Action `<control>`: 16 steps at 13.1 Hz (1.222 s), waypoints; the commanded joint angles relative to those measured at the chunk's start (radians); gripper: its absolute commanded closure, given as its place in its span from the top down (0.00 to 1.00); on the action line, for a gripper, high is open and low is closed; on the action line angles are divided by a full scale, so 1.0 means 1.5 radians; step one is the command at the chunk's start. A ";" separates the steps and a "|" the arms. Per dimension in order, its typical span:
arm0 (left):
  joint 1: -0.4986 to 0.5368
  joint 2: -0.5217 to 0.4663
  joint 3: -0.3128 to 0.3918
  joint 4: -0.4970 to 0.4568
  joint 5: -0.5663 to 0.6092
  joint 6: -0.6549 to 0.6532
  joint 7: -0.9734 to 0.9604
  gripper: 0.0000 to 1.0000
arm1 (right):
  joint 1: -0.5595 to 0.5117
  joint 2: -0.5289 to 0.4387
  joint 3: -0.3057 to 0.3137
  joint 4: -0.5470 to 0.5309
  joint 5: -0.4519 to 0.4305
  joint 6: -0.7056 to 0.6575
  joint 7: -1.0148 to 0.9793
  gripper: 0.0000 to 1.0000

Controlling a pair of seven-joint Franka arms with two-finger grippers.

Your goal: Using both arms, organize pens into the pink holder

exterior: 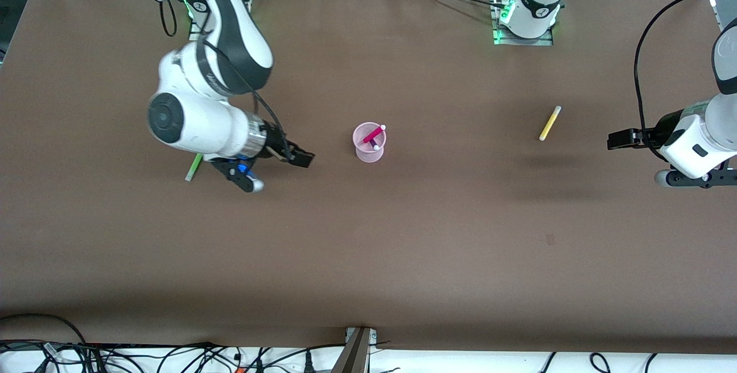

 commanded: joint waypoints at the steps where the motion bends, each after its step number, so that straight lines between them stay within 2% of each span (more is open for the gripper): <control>1: -0.001 -0.006 0.001 -0.004 -0.008 0.000 -0.003 1.00 | 0.005 -0.072 -0.047 -0.030 -0.053 -0.057 -0.127 1.00; 2: -0.002 -0.006 0.001 -0.004 -0.008 0.000 -0.003 1.00 | 0.005 -0.107 -0.056 -0.053 -0.071 -0.064 -0.154 1.00; 4: -0.002 -0.006 0.001 -0.004 -0.008 0.000 -0.003 1.00 | 0.005 -0.194 -0.055 -0.108 -0.184 -0.060 -0.222 1.00; 8: -0.001 -0.006 0.001 -0.004 -0.009 -0.002 -0.003 1.00 | 0.005 -0.319 -0.055 -0.202 -0.339 -0.057 -0.284 1.00; 10: -0.001 -0.006 0.001 -0.004 -0.009 -0.002 -0.003 1.00 | 0.005 -0.341 -0.057 -0.215 -0.356 -0.060 -0.295 1.00; 14: -0.002 -0.006 0.000 -0.004 -0.010 -0.007 -0.003 1.00 | 0.004 -0.323 -0.059 -0.168 -0.366 -0.064 -0.307 1.00; 16: -0.002 -0.006 0.000 -0.004 -0.010 -0.007 -0.003 1.00 | -0.004 -0.315 -0.083 -0.152 -0.363 -0.065 -0.337 1.00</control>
